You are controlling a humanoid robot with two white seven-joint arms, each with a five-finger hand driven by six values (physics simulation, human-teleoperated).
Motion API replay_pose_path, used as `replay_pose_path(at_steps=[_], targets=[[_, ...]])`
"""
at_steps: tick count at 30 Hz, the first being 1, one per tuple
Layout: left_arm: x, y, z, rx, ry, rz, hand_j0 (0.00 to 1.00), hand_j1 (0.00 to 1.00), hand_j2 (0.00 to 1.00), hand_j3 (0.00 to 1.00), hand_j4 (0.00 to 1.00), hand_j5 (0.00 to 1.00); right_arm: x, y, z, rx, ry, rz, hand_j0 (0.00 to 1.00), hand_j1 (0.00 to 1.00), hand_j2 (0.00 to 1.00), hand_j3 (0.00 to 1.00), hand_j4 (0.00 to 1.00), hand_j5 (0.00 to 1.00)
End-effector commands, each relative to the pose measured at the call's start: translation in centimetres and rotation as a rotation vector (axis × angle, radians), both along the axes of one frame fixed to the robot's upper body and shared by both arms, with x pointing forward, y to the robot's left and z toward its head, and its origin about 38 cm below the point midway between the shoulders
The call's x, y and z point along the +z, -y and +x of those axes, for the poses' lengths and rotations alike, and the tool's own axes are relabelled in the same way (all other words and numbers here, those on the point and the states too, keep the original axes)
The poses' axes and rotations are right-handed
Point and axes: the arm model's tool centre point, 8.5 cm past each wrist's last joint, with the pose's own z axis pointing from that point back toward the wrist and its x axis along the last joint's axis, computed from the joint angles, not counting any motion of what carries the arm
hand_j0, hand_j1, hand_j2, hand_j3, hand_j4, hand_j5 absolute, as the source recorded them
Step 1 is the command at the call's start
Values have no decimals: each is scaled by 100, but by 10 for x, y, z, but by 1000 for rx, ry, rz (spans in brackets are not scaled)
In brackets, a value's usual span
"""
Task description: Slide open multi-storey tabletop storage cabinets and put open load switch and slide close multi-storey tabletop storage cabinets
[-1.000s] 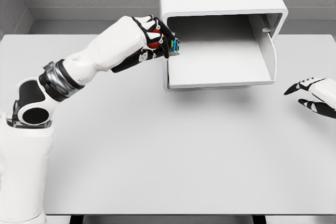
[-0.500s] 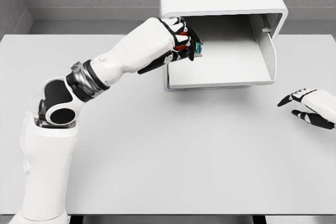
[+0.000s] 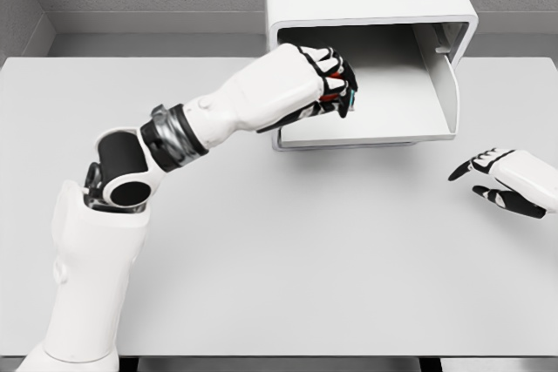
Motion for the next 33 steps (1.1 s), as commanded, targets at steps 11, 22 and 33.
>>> replay_pose_path(at_steps=[11,22,33], targets=[[-13,19,2,-32,-28,54,33,33,33,33,33,33,4,-11,-5,30,10,14,59,59,59,59,59,59],[-14,28,12,-45,-35,86,34,34,34,34,34,34,5,-15,-5,43,16,18,59,59,59,59,59,59],[-18,28,21,-32,-49,108,37,37,37,37,37,37,6,-15,-5,42,17,19,59,59,59,59,59,59]])
